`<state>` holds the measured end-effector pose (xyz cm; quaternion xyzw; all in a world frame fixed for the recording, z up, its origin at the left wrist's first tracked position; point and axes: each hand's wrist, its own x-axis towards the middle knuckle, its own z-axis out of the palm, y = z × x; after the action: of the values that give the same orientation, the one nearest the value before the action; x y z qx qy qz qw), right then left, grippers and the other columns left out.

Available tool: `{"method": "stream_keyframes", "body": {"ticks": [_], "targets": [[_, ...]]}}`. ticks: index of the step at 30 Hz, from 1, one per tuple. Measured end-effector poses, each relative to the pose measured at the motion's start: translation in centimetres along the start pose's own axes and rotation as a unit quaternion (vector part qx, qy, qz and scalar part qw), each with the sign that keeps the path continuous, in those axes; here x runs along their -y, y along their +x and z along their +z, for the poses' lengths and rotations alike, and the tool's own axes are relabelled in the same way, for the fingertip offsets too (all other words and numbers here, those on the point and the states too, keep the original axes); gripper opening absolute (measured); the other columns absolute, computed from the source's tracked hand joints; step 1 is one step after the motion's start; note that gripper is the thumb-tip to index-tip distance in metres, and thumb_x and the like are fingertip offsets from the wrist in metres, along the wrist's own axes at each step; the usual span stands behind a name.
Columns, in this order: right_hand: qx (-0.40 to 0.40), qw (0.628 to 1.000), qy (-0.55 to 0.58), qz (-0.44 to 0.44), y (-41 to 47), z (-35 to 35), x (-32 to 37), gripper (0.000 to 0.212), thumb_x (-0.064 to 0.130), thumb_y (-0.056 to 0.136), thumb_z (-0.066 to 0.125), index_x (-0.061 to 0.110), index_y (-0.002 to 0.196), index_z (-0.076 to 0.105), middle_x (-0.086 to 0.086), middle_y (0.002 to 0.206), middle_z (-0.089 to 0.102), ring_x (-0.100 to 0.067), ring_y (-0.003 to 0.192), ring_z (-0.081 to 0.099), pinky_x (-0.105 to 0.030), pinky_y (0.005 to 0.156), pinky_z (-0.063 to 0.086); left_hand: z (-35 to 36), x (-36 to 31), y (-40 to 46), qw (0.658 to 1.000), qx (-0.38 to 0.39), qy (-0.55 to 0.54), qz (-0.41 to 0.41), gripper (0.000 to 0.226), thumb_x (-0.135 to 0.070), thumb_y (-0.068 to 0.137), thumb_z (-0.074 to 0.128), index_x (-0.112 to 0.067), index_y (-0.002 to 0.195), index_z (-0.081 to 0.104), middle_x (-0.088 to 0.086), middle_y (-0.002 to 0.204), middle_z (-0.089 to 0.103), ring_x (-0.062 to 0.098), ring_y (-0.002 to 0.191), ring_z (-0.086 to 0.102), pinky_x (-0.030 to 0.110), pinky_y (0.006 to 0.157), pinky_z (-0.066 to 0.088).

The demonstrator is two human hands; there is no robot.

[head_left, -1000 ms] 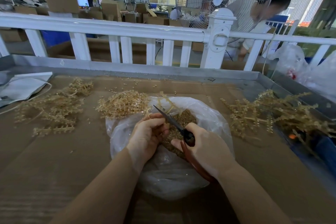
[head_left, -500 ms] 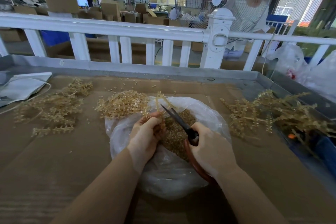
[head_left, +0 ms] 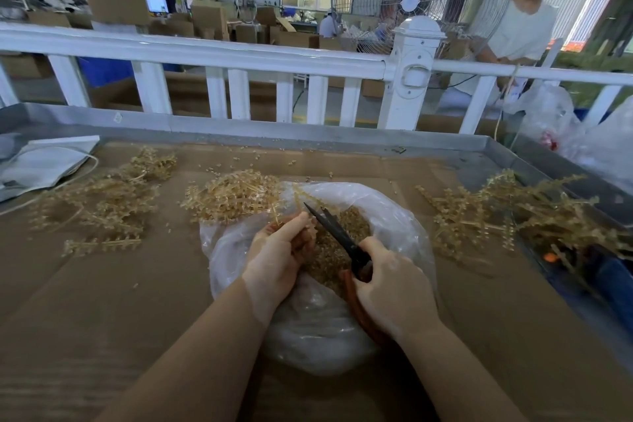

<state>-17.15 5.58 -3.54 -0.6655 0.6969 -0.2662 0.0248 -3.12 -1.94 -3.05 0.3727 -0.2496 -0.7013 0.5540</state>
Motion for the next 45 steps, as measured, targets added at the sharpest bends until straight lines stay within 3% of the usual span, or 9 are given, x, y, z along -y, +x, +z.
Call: {"method": "stream_keyframes", "body": {"ticks": [3, 9, 17, 20, 27, 34, 37, 40, 45], "targets": [[0.004, 1.000, 0.023, 0.000, 0.0, -0.5, 0.1, 0.025, 0.040, 0.089, 0.059, 0.028, 0.110, 0.056, 0.007, 0.094, 0.066, -0.014, 0.089, 0.062, -0.027, 0.074, 0.049, -0.1, 0.2, 0.4, 1.000, 0.001, 0.014, -0.009, 0.008, 0.001, 0.087, 0.060, -0.005, 0.085, 0.057, 0.005, 0.065, 0.064, 0.011, 0.056, 0.061, 0.021, 0.054, 0.053], [-0.008, 0.999, 0.035, -0.007, 0.0, -1.7, 0.4, 0.019, 0.032, 0.087, 0.062, 0.028, 0.105, 0.060, 0.009, 0.089, 0.068, -0.014, 0.084, 0.064, -0.032, 0.077, 0.052, -0.3, 0.5, 0.8, 1.000, 0.014, 0.001, -0.009, 0.019, 0.006, 0.086, 0.058, -0.009, 0.074, 0.057, 0.010, 0.075, 0.067, 0.020, 0.074, 0.062, 0.036, 0.087, 0.050], [0.058, 0.997, -0.046, -0.024, 0.5, -3.5, 0.3, 0.011, 0.041, 0.088, 0.053, 0.033, 0.096, 0.053, 0.011, 0.085, 0.063, -0.013, 0.082, 0.060, -0.026, 0.065, 0.044, -0.1, 0.3, 0.8, 0.999, -0.044, -0.019, 0.014, 0.022, 0.003, 0.089, 0.056, -0.012, 0.073, 0.053, 0.002, 0.064, 0.060, 0.011, 0.057, 0.059, 0.019, 0.048, 0.052], [0.020, 0.999, -0.004, -0.027, 0.6, -3.7, 0.3, 0.009, 0.035, 0.089, 0.057, 0.036, 0.087, 0.049, 0.016, 0.071, 0.054, -0.008, 0.070, 0.055, -0.019, 0.057, 0.040, -0.1, 0.3, 0.7, 0.999, -0.029, -0.015, 0.014, 0.023, 0.004, 0.090, 0.055, -0.012, 0.074, 0.052, -0.001, 0.058, 0.064, 0.006, 0.052, 0.061, 0.018, 0.050, 0.053], [-0.050, 0.986, 0.158, -0.018, 2.2, -1.5, 1.7, 0.015, 0.020, 0.088, 0.064, 0.023, 0.103, 0.064, 0.012, 0.082, 0.061, 0.004, 0.071, 0.053, 0.000, 0.065, 0.038, -0.2, 0.4, 0.1, 0.997, 0.043, 0.058, 0.016, 0.016, 0.007, 0.086, 0.057, -0.007, 0.078, 0.057, 0.008, 0.072, 0.059, 0.017, 0.063, 0.057, 0.022, 0.059, 0.055], [-0.081, 0.969, 0.232, 0.003, 3.8, 0.9, 2.7, 0.019, 0.017, 0.085, 0.069, 0.019, 0.104, 0.065, 0.006, 0.089, 0.068, -0.003, 0.082, 0.063, -0.017, 0.074, 0.050, 0.0, 0.2, -0.9, 0.987, 0.097, 0.122, 0.030, 0.009, 0.009, 0.085, 0.056, 0.002, 0.086, 0.062, 0.018, 0.079, 0.068, 0.023, 0.067, 0.065, 0.038, 0.076, 0.055], [-0.098, 0.966, 0.237, 0.003, 3.9, 1.3, 2.8, 0.020, 0.013, 0.083, 0.070, 0.019, 0.102, 0.066, 0.008, 0.086, 0.067, -0.001, 0.079, 0.062, -0.016, 0.072, 0.049, 0.0, 0.3, -0.9, 0.985, 0.092, 0.139, 0.038, 0.009, 0.009, 0.084, 0.058, 0.005, 0.091, 0.063, 0.022, 0.086, 0.067, 0.026, 0.070, 0.065, 0.042, 0.082, 0.054], [-0.125, 0.961, 0.245, 0.000, 3.7, 1.5, 2.8, 0.023, 0.012, 0.083, 0.071, 0.017, 0.104, 0.066, 0.009, 0.086, 0.067, -0.002, 0.079, 0.062, -0.012, 0.071, 0.047, 0.0, 0.3, -0.9, 0.983, 0.088, 0.156, 0.044, 0.008, 0.009, 0.083, 0.060, 0.004, 0.088, 0.063, 0.023, 0.087, 0.067, 0.027, 0.073, 0.064, 0.042, 0.082, 0.053], [-0.148, 0.960, 0.238, 0.002, 3.4, 1.0, 2.5, 0.019, 0.006, 0.086, 0.065, 0.014, 0.104, 0.064, 0.014, 0.079, 0.061, -0.011, 0.080, 0.061, -0.023, 0.073, 0.049, 0.0, 0.2, -0.6, 0.993, 0.061, 0.104, 0.020, 0.015, 0.011, 0.083, 0.058, -0.002, 0.078, 0.061, 0.018, 0.082, 0.063, 0.030, 0.082, 0.060, 0.046, 0.091, 0.049]]}}
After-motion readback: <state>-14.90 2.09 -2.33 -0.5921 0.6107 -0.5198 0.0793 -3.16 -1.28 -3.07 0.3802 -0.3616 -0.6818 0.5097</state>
